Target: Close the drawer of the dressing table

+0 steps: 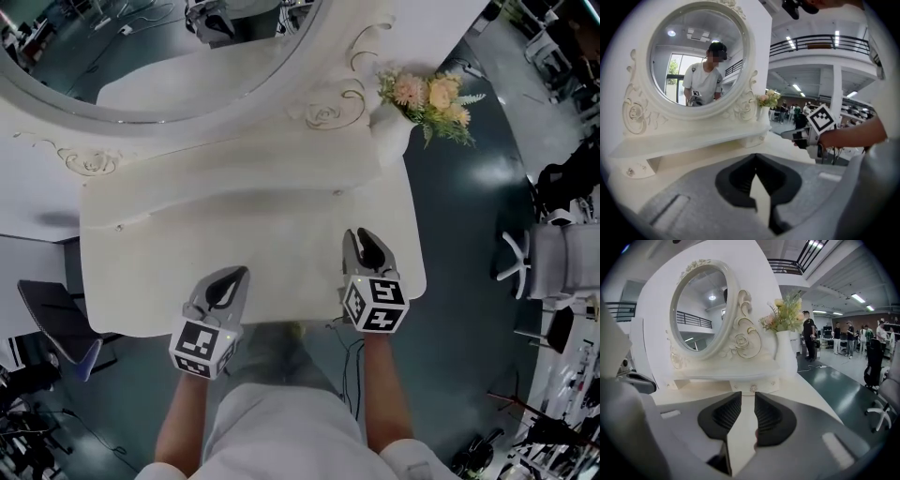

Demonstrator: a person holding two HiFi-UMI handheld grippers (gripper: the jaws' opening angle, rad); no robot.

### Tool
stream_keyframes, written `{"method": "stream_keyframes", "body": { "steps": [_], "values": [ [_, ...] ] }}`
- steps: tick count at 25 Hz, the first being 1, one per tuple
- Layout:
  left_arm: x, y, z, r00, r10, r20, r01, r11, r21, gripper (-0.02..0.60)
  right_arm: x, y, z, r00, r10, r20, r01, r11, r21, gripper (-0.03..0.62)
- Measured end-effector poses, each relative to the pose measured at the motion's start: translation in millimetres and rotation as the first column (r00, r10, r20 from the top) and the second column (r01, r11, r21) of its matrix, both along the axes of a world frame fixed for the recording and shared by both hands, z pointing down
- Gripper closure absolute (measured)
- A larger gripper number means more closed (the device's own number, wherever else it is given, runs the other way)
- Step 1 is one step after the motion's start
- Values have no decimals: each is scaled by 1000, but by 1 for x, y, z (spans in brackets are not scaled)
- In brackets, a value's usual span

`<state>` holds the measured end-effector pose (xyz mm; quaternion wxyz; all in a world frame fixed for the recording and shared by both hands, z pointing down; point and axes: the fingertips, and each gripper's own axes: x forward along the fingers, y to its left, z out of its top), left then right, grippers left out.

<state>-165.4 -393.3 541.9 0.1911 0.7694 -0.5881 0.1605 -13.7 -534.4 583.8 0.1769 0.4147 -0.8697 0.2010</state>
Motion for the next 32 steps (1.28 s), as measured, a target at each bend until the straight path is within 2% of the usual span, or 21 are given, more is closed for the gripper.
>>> {"method": "stream_keyframes", "body": {
  "steps": [7, 15, 24, 32],
  "values": [
    [12, 27, -36, 1000, -18, 18, 17, 998, 60, 583, 17, 42, -40, 1000, -16, 14, 16, 999, 47, 508],
    [25, 59, -68, 998, -49, 26, 46, 993, 106, 583, 40, 85, -80, 999, -21, 44, 18, 997, 78, 571],
    [31, 63, -102, 997, -46, 62, 33, 981, 192, 583, 52, 100, -115, 998, -29, 62, 20, 990, 142, 592],
    [20, 75, -132, 994, -92, 65, 71, 962, 265, 583, 54, 115, -144, 996, -58, 68, 43, 979, 201, 592]
  ]
}}
